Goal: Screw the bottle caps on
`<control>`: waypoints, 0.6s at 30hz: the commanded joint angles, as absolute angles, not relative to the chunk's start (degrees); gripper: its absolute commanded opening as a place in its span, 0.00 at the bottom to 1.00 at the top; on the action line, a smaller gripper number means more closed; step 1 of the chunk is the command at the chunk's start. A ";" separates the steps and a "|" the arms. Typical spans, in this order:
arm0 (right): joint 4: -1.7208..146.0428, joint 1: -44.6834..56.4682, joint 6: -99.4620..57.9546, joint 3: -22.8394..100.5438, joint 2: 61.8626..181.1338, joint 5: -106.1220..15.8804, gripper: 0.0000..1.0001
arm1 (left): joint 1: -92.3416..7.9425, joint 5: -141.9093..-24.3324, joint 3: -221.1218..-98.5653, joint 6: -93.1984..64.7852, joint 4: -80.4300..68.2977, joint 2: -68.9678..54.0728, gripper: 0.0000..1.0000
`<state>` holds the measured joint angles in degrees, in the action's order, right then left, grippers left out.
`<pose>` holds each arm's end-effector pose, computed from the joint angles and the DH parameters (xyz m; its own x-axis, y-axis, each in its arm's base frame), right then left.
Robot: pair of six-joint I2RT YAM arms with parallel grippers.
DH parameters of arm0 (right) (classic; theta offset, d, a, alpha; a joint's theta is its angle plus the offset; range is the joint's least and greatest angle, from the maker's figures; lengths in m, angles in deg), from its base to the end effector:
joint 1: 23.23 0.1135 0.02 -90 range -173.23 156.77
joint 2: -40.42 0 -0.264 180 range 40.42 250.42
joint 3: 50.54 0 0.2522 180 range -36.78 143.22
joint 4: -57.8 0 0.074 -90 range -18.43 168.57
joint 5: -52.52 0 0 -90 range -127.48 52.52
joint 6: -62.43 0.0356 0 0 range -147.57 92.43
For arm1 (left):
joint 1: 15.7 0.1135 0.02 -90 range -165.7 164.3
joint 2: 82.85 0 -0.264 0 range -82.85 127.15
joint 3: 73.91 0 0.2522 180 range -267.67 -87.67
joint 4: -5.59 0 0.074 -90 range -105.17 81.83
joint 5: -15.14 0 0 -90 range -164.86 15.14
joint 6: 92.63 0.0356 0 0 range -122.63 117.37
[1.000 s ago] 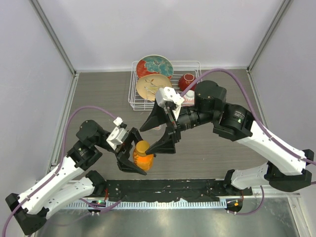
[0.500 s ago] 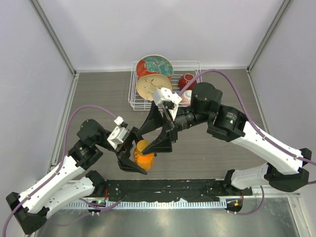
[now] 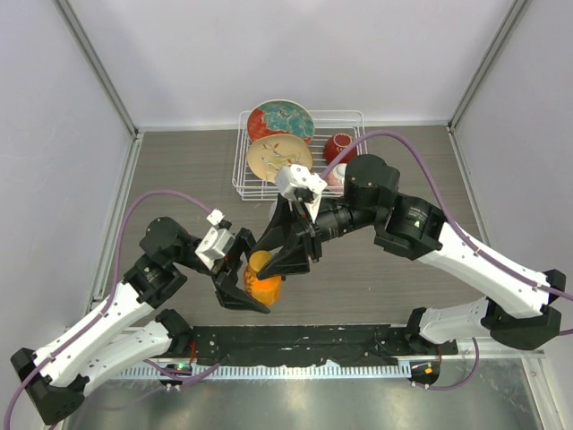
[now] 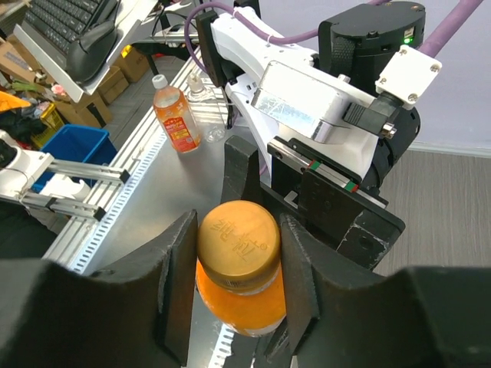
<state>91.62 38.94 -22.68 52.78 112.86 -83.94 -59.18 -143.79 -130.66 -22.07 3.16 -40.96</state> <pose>0.0963 0.2377 0.4896 -0.1046 -0.0724 -0.9919 -0.9417 -0.3136 0.1222 0.0874 -0.1287 0.3731 -0.1551 -0.0178 -0.9877 0.9088 -0.3946 -0.1356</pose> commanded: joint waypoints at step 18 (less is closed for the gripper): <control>107.33 43.55 -18.17 56.29 116.26 -40.50 0.01 | -58.77 -113.15 -129.52 -13.98 5.89 -42.16 0.00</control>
